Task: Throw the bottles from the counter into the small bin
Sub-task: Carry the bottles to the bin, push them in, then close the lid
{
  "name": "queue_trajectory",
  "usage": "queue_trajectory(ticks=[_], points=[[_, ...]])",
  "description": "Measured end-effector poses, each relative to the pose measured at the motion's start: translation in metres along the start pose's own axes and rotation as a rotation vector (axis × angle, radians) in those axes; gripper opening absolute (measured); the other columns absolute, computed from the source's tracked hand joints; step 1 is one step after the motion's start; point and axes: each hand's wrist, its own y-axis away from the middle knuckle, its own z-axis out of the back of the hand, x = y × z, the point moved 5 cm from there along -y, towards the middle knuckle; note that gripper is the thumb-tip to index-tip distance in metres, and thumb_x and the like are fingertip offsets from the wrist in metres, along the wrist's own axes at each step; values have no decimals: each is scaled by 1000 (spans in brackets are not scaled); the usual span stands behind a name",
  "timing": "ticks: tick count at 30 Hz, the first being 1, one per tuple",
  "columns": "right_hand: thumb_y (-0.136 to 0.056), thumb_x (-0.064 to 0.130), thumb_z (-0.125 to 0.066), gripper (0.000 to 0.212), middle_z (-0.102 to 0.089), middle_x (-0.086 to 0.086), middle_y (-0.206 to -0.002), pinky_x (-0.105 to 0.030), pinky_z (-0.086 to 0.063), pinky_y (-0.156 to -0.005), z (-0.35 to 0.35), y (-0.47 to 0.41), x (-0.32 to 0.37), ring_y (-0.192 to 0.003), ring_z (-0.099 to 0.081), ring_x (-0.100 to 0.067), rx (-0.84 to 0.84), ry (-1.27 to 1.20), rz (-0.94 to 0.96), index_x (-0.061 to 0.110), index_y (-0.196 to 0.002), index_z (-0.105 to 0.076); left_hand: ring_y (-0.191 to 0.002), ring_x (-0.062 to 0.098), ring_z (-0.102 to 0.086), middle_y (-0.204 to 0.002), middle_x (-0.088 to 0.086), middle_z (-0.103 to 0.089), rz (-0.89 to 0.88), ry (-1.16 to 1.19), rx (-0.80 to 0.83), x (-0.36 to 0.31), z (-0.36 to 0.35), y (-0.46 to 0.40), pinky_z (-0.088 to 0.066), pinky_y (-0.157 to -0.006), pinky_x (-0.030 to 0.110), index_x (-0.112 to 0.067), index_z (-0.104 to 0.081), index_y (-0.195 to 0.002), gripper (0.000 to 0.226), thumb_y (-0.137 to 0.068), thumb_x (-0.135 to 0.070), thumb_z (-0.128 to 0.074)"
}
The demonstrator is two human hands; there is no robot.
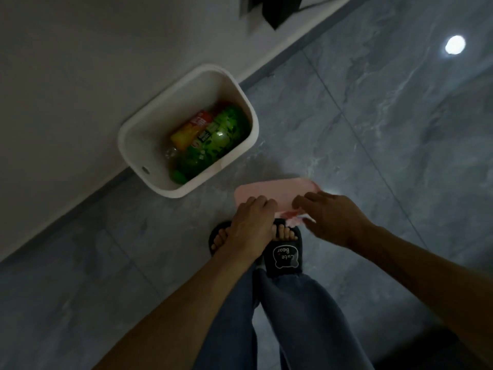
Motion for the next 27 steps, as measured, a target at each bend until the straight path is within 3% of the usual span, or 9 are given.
queue_trajectory(ticks=[3,8,11,13,16,18,20,23,27], points=[[-85,56,-50,42,-64,9,-108,-25,-53,-65,43,34,41,-94,-62,-13,-15,-81,79,34,-122,-48,-96,27,-54,-101,5,-58,9,14,86,-17,49,39,-37,-73,35,-16,-56,-98,18,-85,-4,-60],[-85,48,-57,33,-67,12,-106,-30,-55,-54,119,76,108,-92,-66,-14,-152,-180,52,35,-115,-58,-103,25,-53,-109,5,-57,13,11,166,-30,142,98,-34,-78,31,-17,-57,-111,19,-92,-13,-60],[-82,40,-62,29,-69,10,-99,-32,-56,-54,157,84,140,-82,-67,-15,-266,-275,-36,33,-110,-62,-107,21,-54,-115,0,-58,-8,-52,114,-25,196,119,-39,-87,31,-25,-59,-118,26,-93,-18,-62],[-82,40,-63,28,-70,11,-94,-26,-55,-59,176,83,154,-76,-67,-10,-348,-401,-116,35,-109,-62,-107,19,-55,-111,-4,-63,-43,-93,-58,-22,232,127,-39,-96,33,-30,-65,-113,28,-87,-21,-71],[-85,47,-55,28,-73,13,-90,-20,-58,-66,188,71,163,-77,-70,-3,-408,-765,-330,40,-112,-61,-122,22,-50,-126,1,-59,-45,24,-362,-15,268,135,-46,-106,42,-26,-67,-117,43,-78,-15,-78],[-89,47,-58,22,-74,11,-91,-22,-61,-66,181,57,165,-81,-72,-4,-417,-1037,-510,39,-108,-65,-136,23,-41,-150,3,-40,0,78,-455,-8,272,133,-47,-99,33,-27,-50,-137,59,-82,-24,-72],[-91,37,-64,17,-76,6,-94,-26,-63,-72,168,38,169,-86,-74,-11,-429,-1411,-644,31,-105,-71,-142,22,-36,-160,0,-28,72,114,-459,2,263,126,-51,-93,31,-30,-36,-148,62,-91,-34,-62],[-92,22,-68,18,-78,-7,-100,-27,-59,-86,150,6,176,-96,-75,-18,-429,-1951,-740,13,-105,-75,-147,20,-29,-162,-2,-23,161,169,-405,25,235,110,-53,-101,40,-28,-33,-150,55,-98,-40,-44],[-89,12,-69,20,-77,-9,-95,-22,-59,-81,130,-34,173,-93,-74,-17,-387,-2207,-817,-1,-105,-74,-154,25,-13,-166,6,-19,190,103,-274,53,187,81,-29,-119,52,-22,-30,-154,54,-101,-25,-42]])
